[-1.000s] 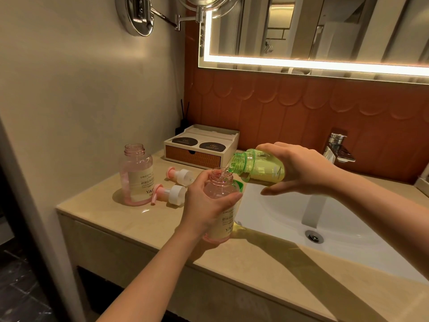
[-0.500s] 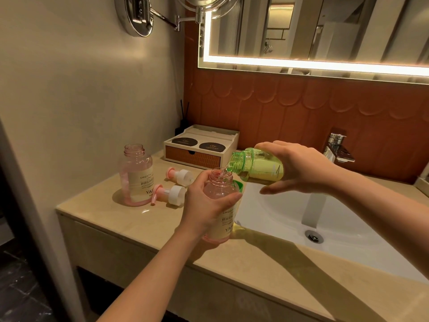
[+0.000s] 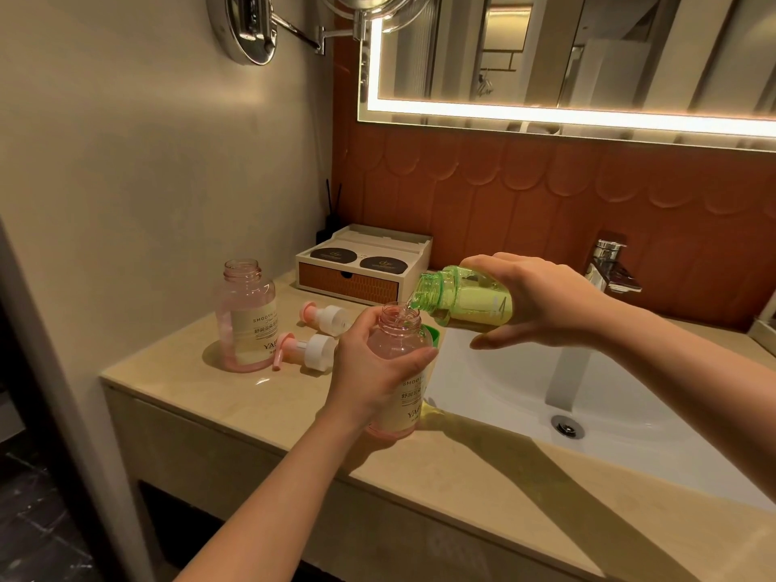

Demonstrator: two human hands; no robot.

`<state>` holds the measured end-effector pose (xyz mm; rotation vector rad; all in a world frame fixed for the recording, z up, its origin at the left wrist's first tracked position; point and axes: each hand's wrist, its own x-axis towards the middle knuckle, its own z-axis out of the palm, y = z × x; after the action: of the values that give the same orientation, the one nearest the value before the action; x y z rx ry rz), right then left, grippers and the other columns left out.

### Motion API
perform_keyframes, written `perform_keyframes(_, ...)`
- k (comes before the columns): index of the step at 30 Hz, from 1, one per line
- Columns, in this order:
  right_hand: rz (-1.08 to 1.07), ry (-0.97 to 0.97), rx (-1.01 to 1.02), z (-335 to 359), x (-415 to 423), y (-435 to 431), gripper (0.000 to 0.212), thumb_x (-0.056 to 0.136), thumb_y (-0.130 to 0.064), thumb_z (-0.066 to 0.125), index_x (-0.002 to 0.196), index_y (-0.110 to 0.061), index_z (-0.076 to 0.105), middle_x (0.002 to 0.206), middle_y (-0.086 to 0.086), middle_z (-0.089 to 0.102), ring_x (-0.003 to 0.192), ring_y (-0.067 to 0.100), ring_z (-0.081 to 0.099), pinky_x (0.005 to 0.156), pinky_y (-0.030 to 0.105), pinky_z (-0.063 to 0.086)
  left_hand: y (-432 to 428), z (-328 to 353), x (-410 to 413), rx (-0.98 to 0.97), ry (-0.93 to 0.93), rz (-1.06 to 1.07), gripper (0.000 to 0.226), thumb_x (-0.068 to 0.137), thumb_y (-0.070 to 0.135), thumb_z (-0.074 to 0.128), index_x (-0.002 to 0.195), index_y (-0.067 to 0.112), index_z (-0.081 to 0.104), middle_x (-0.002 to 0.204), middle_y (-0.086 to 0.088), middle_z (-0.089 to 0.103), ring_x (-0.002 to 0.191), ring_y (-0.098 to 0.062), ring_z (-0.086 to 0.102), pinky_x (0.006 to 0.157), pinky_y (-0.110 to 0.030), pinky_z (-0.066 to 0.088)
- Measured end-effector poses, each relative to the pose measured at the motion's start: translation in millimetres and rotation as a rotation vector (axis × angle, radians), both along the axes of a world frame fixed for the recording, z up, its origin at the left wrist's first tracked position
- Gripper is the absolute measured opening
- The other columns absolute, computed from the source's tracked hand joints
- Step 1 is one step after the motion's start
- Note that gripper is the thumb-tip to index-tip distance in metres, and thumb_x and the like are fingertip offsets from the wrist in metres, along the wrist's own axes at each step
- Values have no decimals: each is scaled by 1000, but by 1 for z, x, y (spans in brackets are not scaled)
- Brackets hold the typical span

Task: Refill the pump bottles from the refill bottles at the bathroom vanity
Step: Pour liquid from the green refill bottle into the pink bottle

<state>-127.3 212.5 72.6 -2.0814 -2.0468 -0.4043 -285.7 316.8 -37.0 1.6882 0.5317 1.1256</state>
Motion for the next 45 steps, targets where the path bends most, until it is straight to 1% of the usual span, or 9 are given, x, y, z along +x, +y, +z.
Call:
perform_keyframes(3,1,6,-2,0,0,1,82,66,-48,76,136,-27,39,118,-5,57,98,8,50,76,30,52,0,-1,-1,-3,-5,-2,42,67,21,82,97,33,55,96,17,64,87,6,60,68,-13,46)
perform_keyframes(7,-6,-1,-10,0,0,2,84,65,-50,76,137,-27,38,119,-3,57,103,14,54,78,37,53,0,-1,0,-4,-10,-1,43,67,21,82,100,32,55,99,14,63,93,-2,60,70,-18,46)
perform_keyframes(13,-9,-5,-13,0,0,2,85,65,-49,76,138,-26,38,119,-1,57,103,16,55,79,38,53,0,0,0,-7,-1,2,44,67,22,81,101,32,55,99,15,63,94,-3,59,75,-22,49)
perform_keyframes(16,-12,-15,-13,1,0,2,87,65,-50,76,139,-26,37,120,-2,57,104,17,55,79,39,53,-1,0,0,-12,2,1,43,68,20,81,101,31,55,97,17,62,92,0,59,72,-19,47)
perform_keyframes(24,-15,-35,-16,3,-1,2,88,65,-50,76,140,-26,35,121,-2,56,105,16,55,79,38,53,-2,0,-1,-21,5,6,43,68,21,81,101,32,55,97,17,63,90,1,59,70,-18,46)
perform_keyframes(30,-12,-55,-12,4,-2,2,86,66,-50,76,139,-26,36,120,-3,57,104,15,54,77,34,53,-2,1,-1,-17,10,10,41,68,22,81,97,33,55,97,17,63,91,-1,59,72,-21,48)
perform_keyframes(35,-18,-63,-15,5,-2,2,86,66,-49,76,138,-26,36,120,-3,57,104,15,54,75,29,51,-2,1,0,-12,18,10,41,68,22,81,96,35,54,95,19,62,87,4,58,69,-18,46)
perform_keyframes(43,-21,-70,-17,6,-2,2,86,66,-50,75,138,-27,36,119,-3,57,103,15,54,77,32,52,-1,0,0,-27,13,9,41,68,22,81,97,34,54,99,15,64,93,-3,59,72,-23,48)
perform_keyframes(45,-21,-67,-19,7,-2,2,85,66,-50,75,138,-27,36,119,-4,57,103,14,54,76,30,52,0,-1,1,-25,14,14,42,67,23,81,98,34,55,99,15,64,94,-4,59,73,-23,48)
